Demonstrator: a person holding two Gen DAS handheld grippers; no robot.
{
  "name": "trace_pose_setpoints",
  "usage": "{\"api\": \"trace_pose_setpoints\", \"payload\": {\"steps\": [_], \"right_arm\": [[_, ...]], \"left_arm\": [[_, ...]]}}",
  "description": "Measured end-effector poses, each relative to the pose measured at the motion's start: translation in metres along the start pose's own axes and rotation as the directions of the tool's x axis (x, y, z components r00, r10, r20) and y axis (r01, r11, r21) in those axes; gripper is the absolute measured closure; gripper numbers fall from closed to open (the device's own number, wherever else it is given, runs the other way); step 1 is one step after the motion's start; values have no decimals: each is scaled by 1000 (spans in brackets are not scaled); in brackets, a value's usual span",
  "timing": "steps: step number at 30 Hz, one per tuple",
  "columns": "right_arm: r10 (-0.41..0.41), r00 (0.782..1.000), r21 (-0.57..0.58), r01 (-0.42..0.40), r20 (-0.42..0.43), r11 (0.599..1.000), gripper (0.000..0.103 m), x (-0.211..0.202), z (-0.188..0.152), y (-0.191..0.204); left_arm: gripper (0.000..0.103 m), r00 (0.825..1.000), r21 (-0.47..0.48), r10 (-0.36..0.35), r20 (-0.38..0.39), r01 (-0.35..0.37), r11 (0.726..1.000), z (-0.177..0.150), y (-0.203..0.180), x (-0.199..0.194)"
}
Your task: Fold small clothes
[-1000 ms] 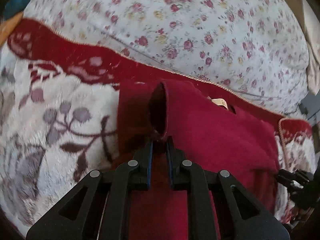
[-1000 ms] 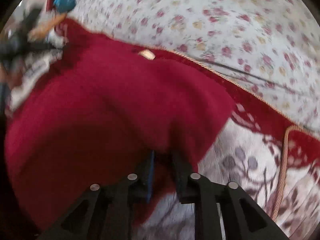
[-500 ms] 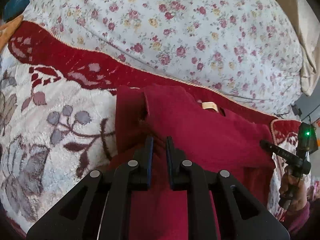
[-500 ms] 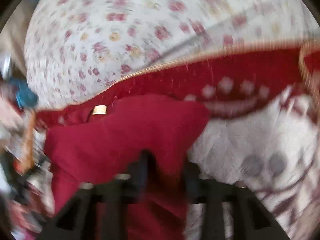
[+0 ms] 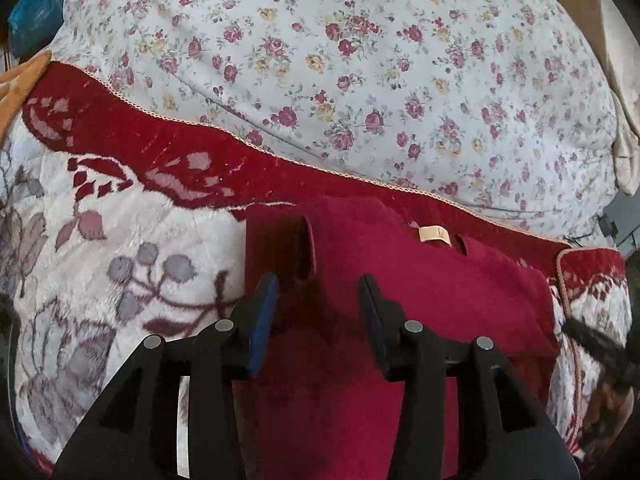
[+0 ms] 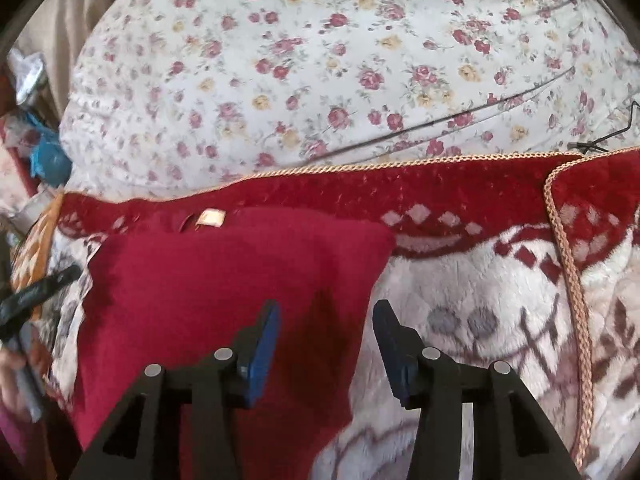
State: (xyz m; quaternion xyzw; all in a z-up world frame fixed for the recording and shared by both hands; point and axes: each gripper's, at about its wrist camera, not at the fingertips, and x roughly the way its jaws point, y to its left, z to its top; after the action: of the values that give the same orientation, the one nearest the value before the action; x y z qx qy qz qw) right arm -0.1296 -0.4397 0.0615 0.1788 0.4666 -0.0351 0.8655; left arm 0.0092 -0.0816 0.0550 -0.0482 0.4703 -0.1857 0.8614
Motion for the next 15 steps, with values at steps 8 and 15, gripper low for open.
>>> {"api": "trace_pose_setpoints", "payload": {"steps": [8,15], "right_arm": [[20,998,-42,-23,-56,999,56,-3,-34,0],[15,996,-145,-27,-88,989,46,1,-44,18]], "left_arm": [[93,1000,53,9,-7,-8,999,3,-16,10],[96,995,42,-89,41,88,995,4,-17,-29]]}}
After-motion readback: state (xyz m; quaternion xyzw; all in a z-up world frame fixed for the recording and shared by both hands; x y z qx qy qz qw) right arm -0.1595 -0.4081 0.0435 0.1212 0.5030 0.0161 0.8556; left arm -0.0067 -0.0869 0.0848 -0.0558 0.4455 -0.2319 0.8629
